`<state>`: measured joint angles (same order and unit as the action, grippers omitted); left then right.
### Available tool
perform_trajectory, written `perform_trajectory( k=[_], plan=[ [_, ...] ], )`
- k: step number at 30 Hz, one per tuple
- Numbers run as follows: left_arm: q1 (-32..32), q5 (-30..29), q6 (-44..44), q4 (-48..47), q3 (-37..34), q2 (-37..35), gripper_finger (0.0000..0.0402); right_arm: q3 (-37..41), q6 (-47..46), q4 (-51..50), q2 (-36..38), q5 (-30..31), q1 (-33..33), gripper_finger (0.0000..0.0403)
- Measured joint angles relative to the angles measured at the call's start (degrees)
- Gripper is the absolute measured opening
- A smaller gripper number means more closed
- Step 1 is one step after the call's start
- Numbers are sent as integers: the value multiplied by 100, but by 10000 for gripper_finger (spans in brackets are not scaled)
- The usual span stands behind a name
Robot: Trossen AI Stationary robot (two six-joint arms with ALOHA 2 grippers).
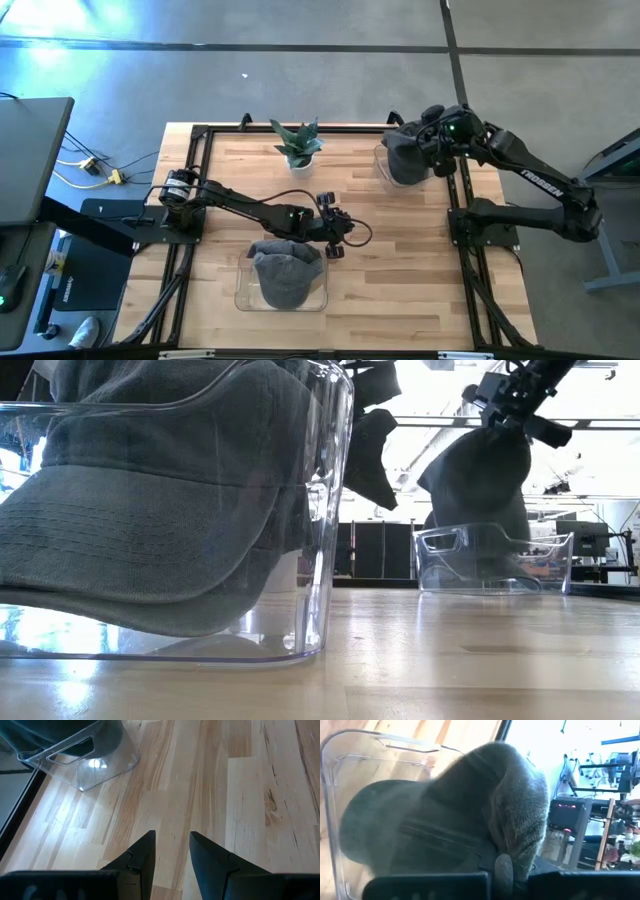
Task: Pick & Place hat
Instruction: Put the dark green cap into the top transparent bin
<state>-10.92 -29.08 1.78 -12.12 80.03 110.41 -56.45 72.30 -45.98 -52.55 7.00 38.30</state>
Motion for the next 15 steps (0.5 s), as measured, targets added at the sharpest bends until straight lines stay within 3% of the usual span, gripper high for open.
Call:
perform_trajectory(
  k=[15],
  plan=[
    [0, 7, 2, 0, 0, 0, 114, 0, -308, -450, 6, -350, 87, 10]
  ],
)
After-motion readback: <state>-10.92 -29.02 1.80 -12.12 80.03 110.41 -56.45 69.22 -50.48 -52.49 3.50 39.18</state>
